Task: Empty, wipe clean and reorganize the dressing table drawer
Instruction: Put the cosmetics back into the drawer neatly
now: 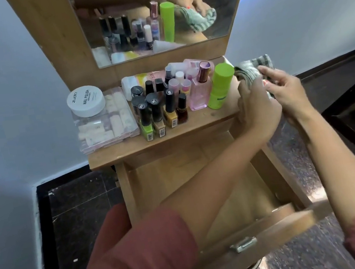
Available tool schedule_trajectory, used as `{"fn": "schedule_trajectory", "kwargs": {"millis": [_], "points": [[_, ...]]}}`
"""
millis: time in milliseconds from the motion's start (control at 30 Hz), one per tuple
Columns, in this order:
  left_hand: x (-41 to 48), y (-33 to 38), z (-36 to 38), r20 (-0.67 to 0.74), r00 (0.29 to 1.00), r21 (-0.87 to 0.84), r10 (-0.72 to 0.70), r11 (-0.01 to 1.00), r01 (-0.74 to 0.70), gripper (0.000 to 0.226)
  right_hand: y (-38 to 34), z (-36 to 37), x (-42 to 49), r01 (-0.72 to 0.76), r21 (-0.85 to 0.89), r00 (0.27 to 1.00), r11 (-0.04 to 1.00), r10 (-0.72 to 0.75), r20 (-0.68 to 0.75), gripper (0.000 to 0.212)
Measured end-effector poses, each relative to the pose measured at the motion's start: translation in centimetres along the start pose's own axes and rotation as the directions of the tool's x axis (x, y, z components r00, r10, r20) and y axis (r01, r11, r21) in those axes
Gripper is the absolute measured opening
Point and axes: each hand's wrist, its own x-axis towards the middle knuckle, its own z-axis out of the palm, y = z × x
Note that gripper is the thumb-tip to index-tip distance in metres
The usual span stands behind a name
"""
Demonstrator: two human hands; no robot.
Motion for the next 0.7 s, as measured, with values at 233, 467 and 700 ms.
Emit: {"fn": "schedule_trajectory", "kwargs": {"millis": [233, 467, 700], "points": [[2.4, -0.1, 0.7, -0.148, 0.987, -0.047, -0.07, 0.997, 0.063, 0.049, 0.1, 2.2, 3.7, 0.03, -0.125, 0.998, 0.992, -0.023, 0.055, 0.04], [2.3, -0.7, 1.4, -0.158, 0.983, -0.042, -0.093, 0.995, 0.087, 0.061, 0.0, 2.5, 3.6, 0.037, -0.241, 0.989, 0.97, -0.002, 0.147, 0.04], [1.1, -1.4, 1.7, -0.107, 0.993, 0.033, -0.052, 0.998, 0.056, 0.063, 0.6, 2.1, 3.9, 0.014, -0.251, 0.995, 0.968, 0.01, 0.096, 0.036]]}}
